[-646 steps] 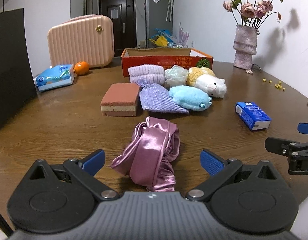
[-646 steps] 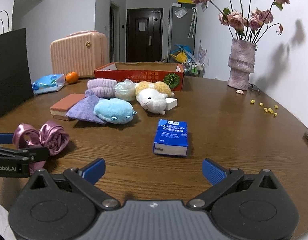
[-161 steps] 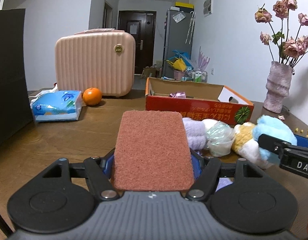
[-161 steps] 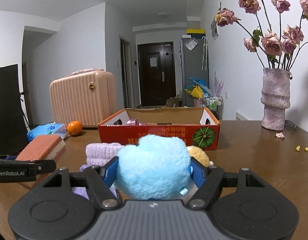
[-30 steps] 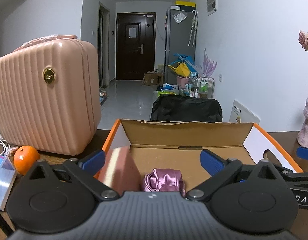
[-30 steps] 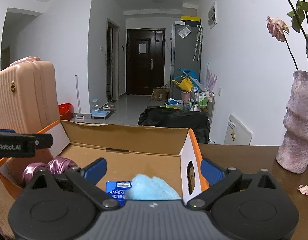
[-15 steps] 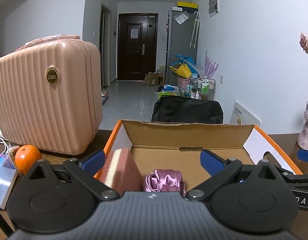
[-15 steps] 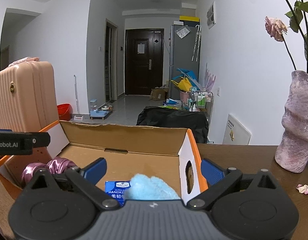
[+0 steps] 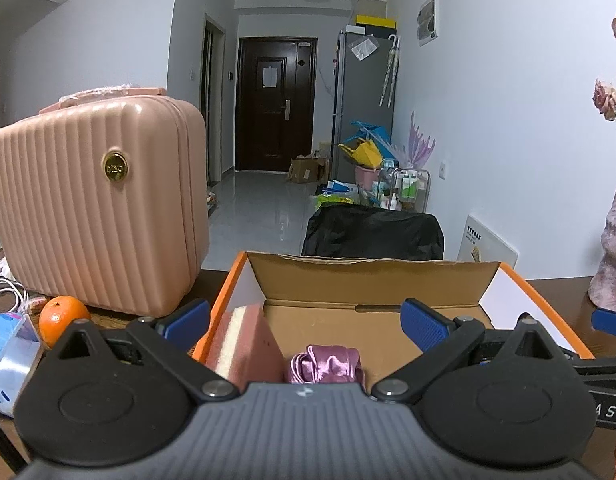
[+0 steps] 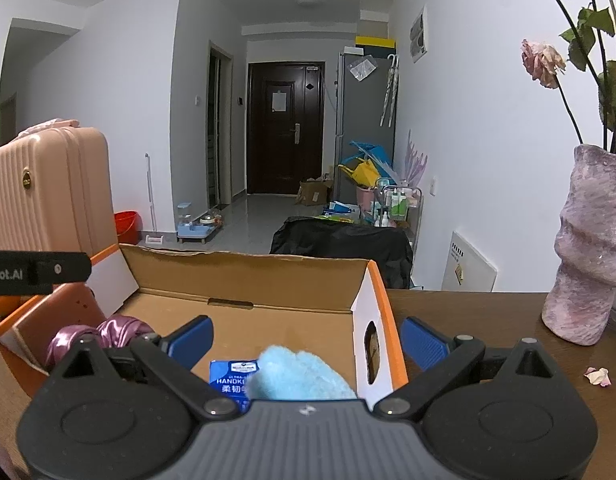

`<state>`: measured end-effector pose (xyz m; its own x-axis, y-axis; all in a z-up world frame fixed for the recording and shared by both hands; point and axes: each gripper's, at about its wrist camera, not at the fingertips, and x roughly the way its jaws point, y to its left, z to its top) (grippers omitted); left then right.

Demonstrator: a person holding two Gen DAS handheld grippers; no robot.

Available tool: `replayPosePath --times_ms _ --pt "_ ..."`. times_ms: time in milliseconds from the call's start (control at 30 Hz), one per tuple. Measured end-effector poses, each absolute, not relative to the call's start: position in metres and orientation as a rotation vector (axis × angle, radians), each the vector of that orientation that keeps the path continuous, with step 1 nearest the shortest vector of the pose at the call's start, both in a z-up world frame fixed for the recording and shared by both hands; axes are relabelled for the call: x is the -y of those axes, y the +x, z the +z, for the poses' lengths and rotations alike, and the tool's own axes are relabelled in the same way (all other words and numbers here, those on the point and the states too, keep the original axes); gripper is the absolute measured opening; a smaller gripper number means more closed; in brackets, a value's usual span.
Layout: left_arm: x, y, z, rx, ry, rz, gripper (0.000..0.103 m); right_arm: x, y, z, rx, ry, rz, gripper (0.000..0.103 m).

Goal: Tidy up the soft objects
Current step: 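Move both tools back from the box toward the remaining soft items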

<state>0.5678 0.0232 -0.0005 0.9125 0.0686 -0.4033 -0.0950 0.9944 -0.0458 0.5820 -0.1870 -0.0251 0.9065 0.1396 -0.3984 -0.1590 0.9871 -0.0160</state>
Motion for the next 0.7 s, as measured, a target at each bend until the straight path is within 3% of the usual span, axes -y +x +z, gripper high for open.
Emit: replayPosePath --times_ms 700 --pt "-0.03 0.518 0.002 -0.415 -0.09 0.094 0.103 0.2 0.526 -0.022 -0.407 -0.026 0.13 0.101"
